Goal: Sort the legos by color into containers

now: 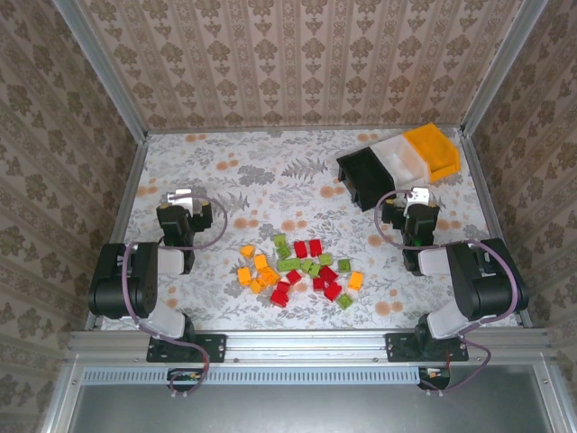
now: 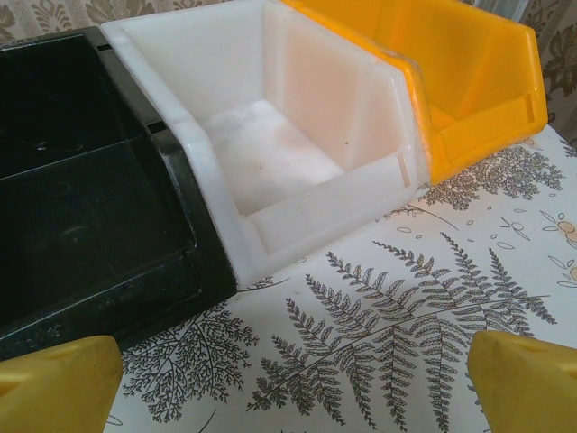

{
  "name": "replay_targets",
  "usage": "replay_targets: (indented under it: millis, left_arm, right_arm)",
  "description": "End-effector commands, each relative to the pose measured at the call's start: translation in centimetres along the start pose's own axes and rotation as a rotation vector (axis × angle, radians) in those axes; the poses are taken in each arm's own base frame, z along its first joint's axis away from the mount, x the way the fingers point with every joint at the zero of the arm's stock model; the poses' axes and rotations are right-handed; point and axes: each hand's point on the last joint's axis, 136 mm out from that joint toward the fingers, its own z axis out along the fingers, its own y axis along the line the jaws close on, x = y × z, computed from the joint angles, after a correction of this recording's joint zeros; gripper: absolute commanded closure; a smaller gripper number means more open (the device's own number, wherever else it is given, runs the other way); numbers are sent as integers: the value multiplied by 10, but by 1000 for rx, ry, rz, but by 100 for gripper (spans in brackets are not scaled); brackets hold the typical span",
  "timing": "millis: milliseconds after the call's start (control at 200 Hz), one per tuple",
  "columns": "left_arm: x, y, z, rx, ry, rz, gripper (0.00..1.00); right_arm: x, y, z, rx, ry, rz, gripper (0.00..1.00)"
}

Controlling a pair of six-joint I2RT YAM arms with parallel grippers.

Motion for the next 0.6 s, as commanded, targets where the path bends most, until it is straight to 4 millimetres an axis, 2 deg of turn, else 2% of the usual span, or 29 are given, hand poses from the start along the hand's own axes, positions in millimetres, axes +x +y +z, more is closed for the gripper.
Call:
replay_targets:
  millis: [0, 130, 265, 350, 535, 595]
  left_arm:
    - [-8, 0, 2, 18, -21, -8, 0]
    - [-19, 8, -7, -28, -27, -14, 0]
    - [-39, 18, -19, -69, -24, -28, 0]
    - [-57, 22, -31, -76, -70, -54, 0]
    - [-100, 47, -60, -152, -233, -300, 0]
    - [-110, 55, -65, -164, -273, -404, 0]
  right_arm:
    - [-16, 2, 3, -10, -44, 27, 0]
    - [-31, 10, -10, -21, -77, -19, 0]
    - [-46, -3, -18, 77, 33, 20, 0]
    - [-57, -1, -22, 72, 51, 50, 0]
    - [-92, -14, -40, 136, 21, 144, 0]
    - [-103, -24, -46, 189, -14, 220, 0]
